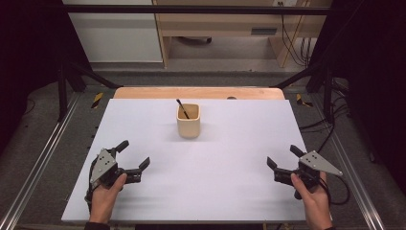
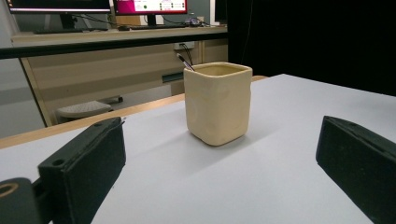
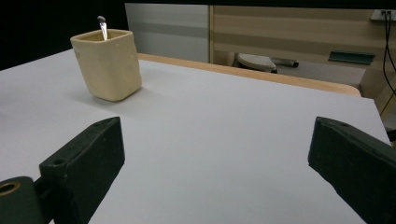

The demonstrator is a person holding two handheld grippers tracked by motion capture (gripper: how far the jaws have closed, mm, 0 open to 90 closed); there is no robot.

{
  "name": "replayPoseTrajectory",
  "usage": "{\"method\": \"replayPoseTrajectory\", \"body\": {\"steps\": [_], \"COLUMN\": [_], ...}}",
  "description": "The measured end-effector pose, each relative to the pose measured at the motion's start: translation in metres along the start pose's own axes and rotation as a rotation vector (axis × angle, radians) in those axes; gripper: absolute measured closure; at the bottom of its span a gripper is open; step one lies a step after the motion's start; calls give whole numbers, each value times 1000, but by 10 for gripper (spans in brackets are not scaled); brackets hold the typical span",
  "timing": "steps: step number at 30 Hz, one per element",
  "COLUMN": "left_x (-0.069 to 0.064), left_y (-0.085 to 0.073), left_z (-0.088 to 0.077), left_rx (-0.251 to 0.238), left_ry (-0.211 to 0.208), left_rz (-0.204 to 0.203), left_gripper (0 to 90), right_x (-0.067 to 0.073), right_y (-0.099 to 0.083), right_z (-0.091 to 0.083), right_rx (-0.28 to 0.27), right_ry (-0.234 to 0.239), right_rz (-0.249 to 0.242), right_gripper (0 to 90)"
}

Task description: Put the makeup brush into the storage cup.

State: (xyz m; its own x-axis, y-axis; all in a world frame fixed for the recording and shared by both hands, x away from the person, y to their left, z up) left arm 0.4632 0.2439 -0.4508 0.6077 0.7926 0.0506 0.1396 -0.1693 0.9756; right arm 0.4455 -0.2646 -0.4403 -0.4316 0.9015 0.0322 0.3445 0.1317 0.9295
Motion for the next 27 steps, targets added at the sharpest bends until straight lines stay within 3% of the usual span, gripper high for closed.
{"method": "replayPoseTrajectory", "body": {"steps": [14,27], "left_x": [2,1], "left_y": [-2,-4], "left_z": [-1,-1], "left_rx": [6,12], "left_ry": [2,-5], "left_rz": [0,10], "left_gripper": [12,12], "right_x": [-6,-2], "right_y": [-25,-33], "right_z": [-2,8], "right_rx": [0,-75], "right_ry": [-7,32], "right_rz": [20,-4], "right_gripper": [41,41]}}
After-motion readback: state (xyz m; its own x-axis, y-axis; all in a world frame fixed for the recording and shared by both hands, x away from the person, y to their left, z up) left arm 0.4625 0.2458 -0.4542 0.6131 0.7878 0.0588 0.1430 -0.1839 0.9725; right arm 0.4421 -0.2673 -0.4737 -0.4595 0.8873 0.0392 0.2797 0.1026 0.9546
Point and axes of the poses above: each handheld gripper's, and its own axes: z roughly forward along the jaws, y roughly out of its top, x roughly to its left, the point moved 4 cm from there along z, roughly forward along the jaws, and after that the axes turned 7 degrees about x, right-handed, at the moved point
